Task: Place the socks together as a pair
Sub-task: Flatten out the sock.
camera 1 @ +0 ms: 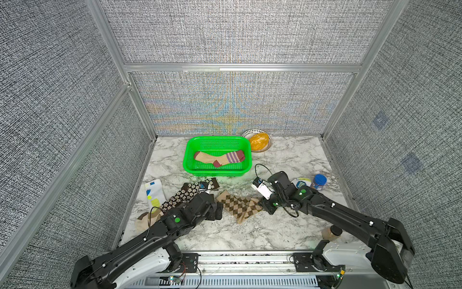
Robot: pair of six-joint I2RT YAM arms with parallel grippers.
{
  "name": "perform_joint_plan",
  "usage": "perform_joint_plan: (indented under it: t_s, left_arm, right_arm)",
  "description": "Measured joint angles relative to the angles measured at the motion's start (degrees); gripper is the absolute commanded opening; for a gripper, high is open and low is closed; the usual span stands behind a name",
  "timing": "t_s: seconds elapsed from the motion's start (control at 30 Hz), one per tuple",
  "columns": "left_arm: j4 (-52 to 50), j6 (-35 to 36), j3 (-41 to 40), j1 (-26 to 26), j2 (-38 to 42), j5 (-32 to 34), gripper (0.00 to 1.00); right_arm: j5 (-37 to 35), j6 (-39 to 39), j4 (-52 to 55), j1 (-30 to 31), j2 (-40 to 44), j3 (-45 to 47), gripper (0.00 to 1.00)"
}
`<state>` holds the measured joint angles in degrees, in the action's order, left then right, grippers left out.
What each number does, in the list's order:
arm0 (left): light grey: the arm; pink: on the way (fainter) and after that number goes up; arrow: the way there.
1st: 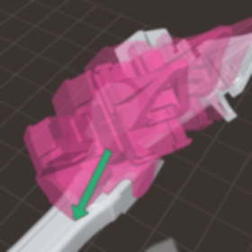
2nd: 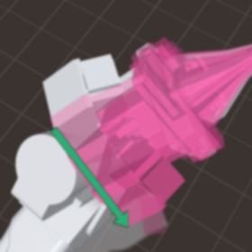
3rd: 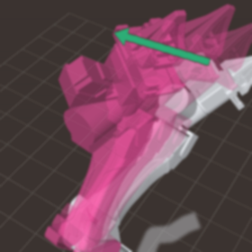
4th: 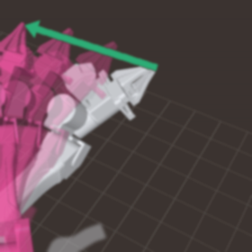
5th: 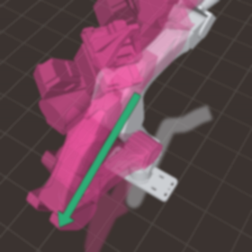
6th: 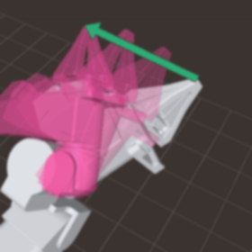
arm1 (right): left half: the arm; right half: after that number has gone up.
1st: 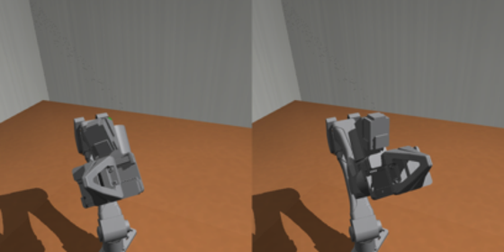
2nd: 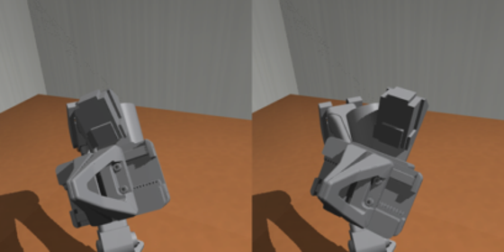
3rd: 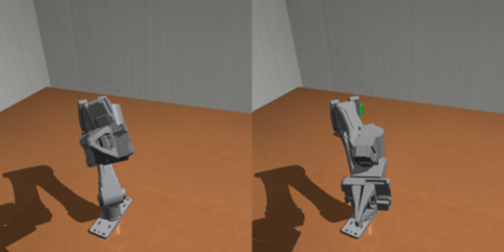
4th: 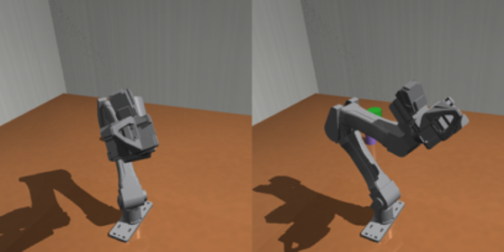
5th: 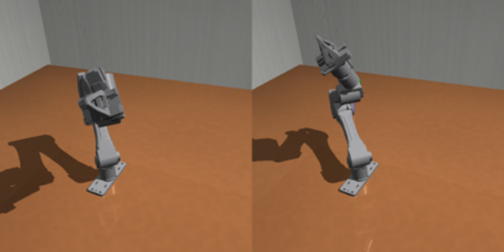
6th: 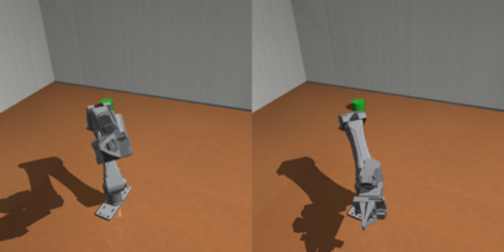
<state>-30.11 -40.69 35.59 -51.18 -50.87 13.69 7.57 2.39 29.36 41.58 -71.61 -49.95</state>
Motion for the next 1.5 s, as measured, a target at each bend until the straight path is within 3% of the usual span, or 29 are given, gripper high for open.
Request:
perform_joint_plan:
  t_s: [0.07, 0.3, 0.4, 0.53, 0.8, 1.27, 1.5]
  left_arm:
    - [0.5, -0.1, 0.9, 0.3, -2.7, 0.4, 0.95]
    - [3.1, 0.1, 4.7, 2.7, -13.4, 0.0, 0.95]
    - [4.0, 0.2, 4.6, 5.0, -16.3, -1.2, 0.94]
    - [6.2, 1.1, 4.6, 8.3, -19.1, -3.3, 0.91]
    - [9.6, 3.2, 8.0, 11.1, -27.3, -8.7, 0.7]
    - [9.4, 7.5, 14.2, 14.2, -40.9, -13.7, 0.48]
    - [9.2, 8.8, 15.1, 14.5, -42.8, -13.7, 0.35]
  right_arm:
    - [-0.6, -0.9, 0.4, -0.9, 1.3, 0.3, 0.29]
    - [-3.8, -3.6, 0.6, -1.5, 12.1, 2.1, 0.65]
    - [-4.0, -6.9, -1.8, -2.2, 16.5, 3.0, 0.73]
    - [0.0, -16.5, -8.0, -6.1, 18.0, 8.5, 0.73]
    - [7.6, -28.9, -16.4, -13.0, 11.0, 17.3, 0.72]
    - [12.4, -30.6, -23.0, -13.3, 10.3, 19.8, 0.72]
    - [12.6, -30.6, -23.6, -13.3, 11.4, 20.5, 0.72]
